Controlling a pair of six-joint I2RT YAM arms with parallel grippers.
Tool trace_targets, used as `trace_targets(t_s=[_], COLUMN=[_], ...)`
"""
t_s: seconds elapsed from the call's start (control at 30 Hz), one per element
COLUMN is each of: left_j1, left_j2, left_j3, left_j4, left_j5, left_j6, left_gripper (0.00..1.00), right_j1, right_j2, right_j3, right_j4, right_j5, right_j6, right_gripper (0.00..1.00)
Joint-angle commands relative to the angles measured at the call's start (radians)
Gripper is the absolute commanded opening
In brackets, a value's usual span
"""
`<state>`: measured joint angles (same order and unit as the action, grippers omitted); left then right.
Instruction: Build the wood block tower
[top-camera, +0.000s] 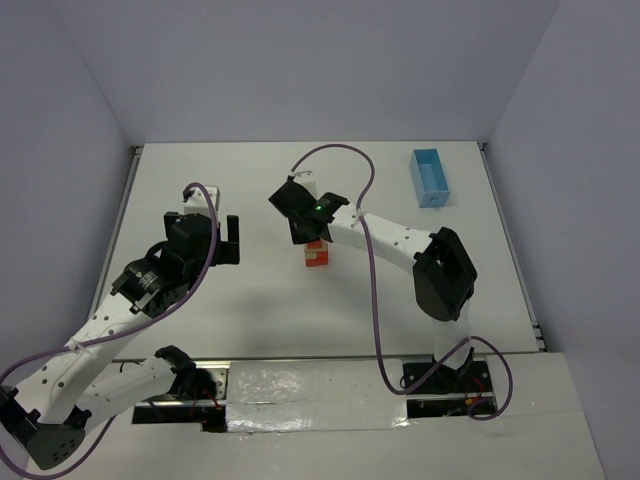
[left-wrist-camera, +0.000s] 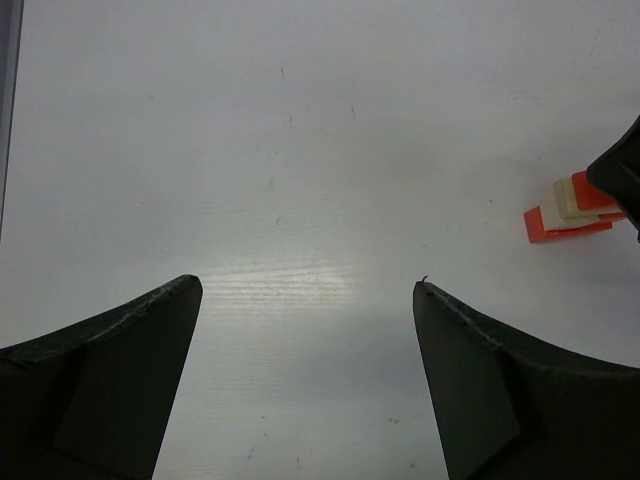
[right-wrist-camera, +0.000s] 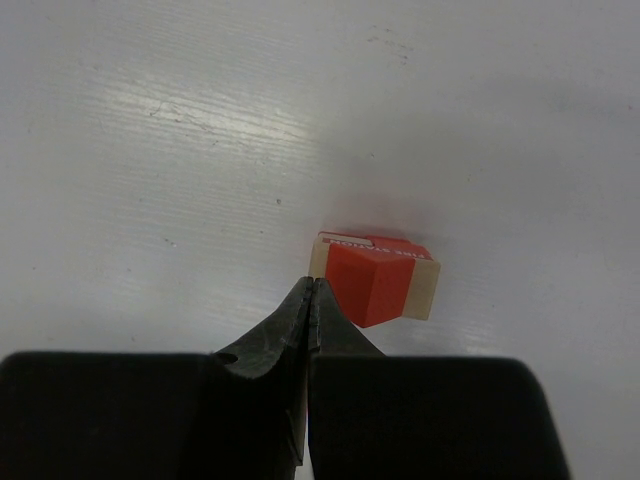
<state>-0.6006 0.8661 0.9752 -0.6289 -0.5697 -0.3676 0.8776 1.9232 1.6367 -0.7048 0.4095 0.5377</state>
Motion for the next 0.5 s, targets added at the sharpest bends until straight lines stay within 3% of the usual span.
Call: trace_targets(t_s=[0.0, 0.47], left_j1=[0.005, 0.005], left_j2=[-0.013, -0.015], left_j3=[-0.003, -0.003], left_j4=[0.017, 0.017], left_j5=[0.007, 0.008], left_j6=[0.015, 0.015], left_gripper=[0.99, 1.0], right_j1=[-0.009, -0.023], right_j2=[0.002, 0.0], right_j3=[0.002, -0.017], right_j4=[-0.018, -0.019], right_j5=[0.003, -0.005], right_j6=[-0.005, -0.01], right_gripper=[0.0, 0.0])
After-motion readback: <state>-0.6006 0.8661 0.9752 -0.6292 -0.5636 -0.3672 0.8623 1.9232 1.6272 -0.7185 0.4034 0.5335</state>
